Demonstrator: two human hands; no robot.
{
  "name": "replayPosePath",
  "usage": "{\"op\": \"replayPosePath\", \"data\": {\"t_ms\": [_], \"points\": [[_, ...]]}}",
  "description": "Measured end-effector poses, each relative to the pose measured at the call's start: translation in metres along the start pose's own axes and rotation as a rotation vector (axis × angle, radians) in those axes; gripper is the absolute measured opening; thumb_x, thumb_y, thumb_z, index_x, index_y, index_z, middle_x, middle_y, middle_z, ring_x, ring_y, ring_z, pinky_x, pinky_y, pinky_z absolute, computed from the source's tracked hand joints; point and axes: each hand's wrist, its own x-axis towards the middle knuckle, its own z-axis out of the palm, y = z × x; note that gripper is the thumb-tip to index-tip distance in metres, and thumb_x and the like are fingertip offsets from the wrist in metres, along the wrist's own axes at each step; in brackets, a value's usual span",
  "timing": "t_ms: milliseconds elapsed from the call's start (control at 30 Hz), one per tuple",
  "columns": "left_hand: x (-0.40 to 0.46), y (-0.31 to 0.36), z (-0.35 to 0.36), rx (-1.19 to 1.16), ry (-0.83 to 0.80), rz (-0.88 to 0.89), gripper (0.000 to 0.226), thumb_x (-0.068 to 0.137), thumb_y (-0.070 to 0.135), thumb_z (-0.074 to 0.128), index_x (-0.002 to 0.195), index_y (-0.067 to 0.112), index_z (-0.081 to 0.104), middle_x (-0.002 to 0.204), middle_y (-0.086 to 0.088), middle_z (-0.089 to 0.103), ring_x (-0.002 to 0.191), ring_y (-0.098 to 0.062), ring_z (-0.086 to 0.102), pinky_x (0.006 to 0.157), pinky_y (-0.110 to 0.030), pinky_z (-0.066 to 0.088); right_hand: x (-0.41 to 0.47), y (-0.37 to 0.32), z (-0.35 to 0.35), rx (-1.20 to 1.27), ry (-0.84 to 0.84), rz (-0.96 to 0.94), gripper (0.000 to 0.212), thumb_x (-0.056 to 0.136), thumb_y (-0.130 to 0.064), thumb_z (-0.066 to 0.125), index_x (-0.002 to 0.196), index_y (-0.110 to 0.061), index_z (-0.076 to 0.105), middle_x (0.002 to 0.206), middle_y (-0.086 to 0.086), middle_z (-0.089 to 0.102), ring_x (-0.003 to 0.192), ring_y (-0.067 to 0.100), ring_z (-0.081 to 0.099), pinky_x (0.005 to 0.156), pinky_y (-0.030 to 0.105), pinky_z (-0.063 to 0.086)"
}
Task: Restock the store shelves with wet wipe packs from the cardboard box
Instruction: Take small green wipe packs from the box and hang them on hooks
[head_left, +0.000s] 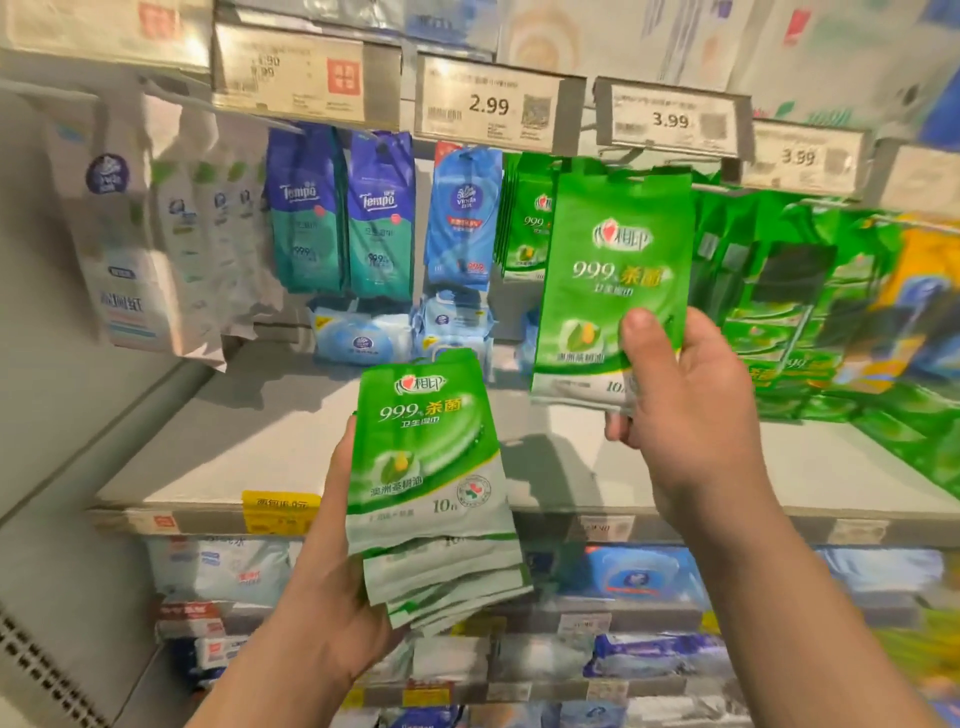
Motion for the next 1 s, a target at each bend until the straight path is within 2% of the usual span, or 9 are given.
{"op": "replayPosePath", "data": {"t_ms": [100, 233, 333, 467, 600, 667, 733, 867, 1000], "points": [[0.011, -0.002, 0.012, 0.028, -0.001, 0.029, 0.065, 0.096, 0.061, 0.045, 0.077, 0.012, 0.082, 0.088, -0.019, 0.076, 0.065, -0.036, 0.074, 0.053, -0.049, 0.062, 0.015, -0.002, -0.005, 0.029, -0.004, -0.060, 0.008, 0.101, -0.043, 0.058, 0.095, -0.043, 0.064, 0.055, -0.012, 0.046, 0.046, 0.008, 0.047, 0.052, 0.034, 0.045], [0.023, -0.004, 0.022, 0.106, 0.018, 0.053, 0.064, 0.095, 0.065, 0.043, 0.090, 0.015, 0.083, 0.102, -0.017, 0.076, 0.083, -0.036, 0.073, 0.082, -0.050, 0.059, 0.030, 0.002, -0.010, 0.041, -0.022, -0.098, 0.022, 0.102, -0.044, 0.056, 0.082, -0.050, 0.062, 0.059, -0.007, 0.046, 0.049, 0.010, 0.047, 0.052, 0.033, 0.045], [0.030, -0.006, 0.024, 0.092, 0.031, 0.070, 0.064, 0.094, 0.066, 0.045, 0.086, 0.015, 0.083, 0.100, -0.016, 0.077, 0.082, -0.035, 0.073, 0.087, -0.047, 0.054, 0.044, 0.005, -0.011, 0.044, -0.036, -0.082, 0.034, 0.093, -0.055, 0.058, 0.102, -0.023, 0.062, 0.076, 0.009, 0.048, 0.059, 0.019, 0.051, 0.048, 0.031, 0.047], [0.035, -0.008, 0.025, 0.106, 0.074, 0.104, 0.063, 0.094, 0.064, 0.046, 0.086, 0.015, 0.083, 0.100, -0.017, 0.076, 0.083, -0.036, 0.073, 0.092, -0.048, 0.052, 0.056, 0.018, -0.009, 0.073, -0.060, -0.049, 0.047, 0.092, -0.055, 0.060, 0.119, -0.016, 0.061, 0.074, 0.007, 0.053, 0.059, 0.022, 0.052, 0.046, 0.030, 0.045], [0.039, -0.008, 0.027, 0.088, 0.082, 0.138, 0.062, 0.095, 0.062, 0.045, 0.081, 0.015, 0.083, 0.096, -0.017, 0.076, 0.077, -0.035, 0.074, 0.081, -0.048, 0.057, 0.062, 0.032, -0.006, 0.031, -0.049, -0.015, 0.065, 0.100, -0.048, 0.060, 0.148, -0.009, 0.043, 0.084, -0.010, 0.054, 0.047, 0.009, 0.051, 0.048, 0.030, 0.044], [0.040, -0.008, 0.028, 0.068, 0.081, 0.155, 0.062, 0.096, 0.061, 0.046, 0.078, 0.015, 0.083, 0.093, -0.017, 0.076, 0.074, -0.035, 0.073, 0.072, -0.046, 0.060, 0.063, 0.036, -0.004, 0.029, -0.053, -0.011, 0.051, 0.101, -0.047, 0.059, 0.143, -0.019, 0.051, 0.095, -0.010, 0.049, 0.043, 0.007, 0.048, 0.049, 0.030, 0.044], [0.040, -0.007, 0.028, 0.040, 0.085, 0.169, 0.063, 0.096, 0.061, 0.045, 0.074, 0.014, 0.082, 0.088, -0.017, 0.077, 0.068, -0.034, 0.074, 0.062, -0.046, 0.061, 0.064, 0.039, -0.002, 0.065, -0.033, 0.004, 0.023, 0.100, -0.046, 0.061, 0.118, -0.034, 0.067, 0.079, -0.015, 0.053, 0.044, 0.007, 0.047, 0.048, 0.030, 0.042], [0.041, -0.005, 0.028, 0.033, 0.086, 0.192, 0.066, 0.096, 0.062, 0.043, 0.074, 0.014, 0.083, 0.088, -0.017, 0.077, 0.067, -0.034, 0.075, 0.060, -0.046, 0.062, 0.071, 0.045, 0.001, 0.138, 0.002, 0.059, 0.084, 0.080, -0.064, 0.061, 0.147, -0.015, 0.047, 0.095, 0.010, 0.067, 0.057, 0.017, 0.053, 0.043, 0.027, 0.042], [0.042, -0.005, 0.030, 0.031, 0.084, 0.199, 0.066, 0.093, 0.066, 0.045, 0.077, 0.015, 0.083, 0.091, -0.017, 0.078, 0.071, -0.034, 0.075, 0.070, -0.046, 0.061, 0.082, 0.056, 0.006, 0.157, 0.002, 0.083, 0.069, 0.099, -0.047, 0.062, 0.155, -0.016, 0.037, 0.076, 0.005, 0.055, 0.059, 0.016, 0.049, 0.045, 0.027, 0.041]]}}
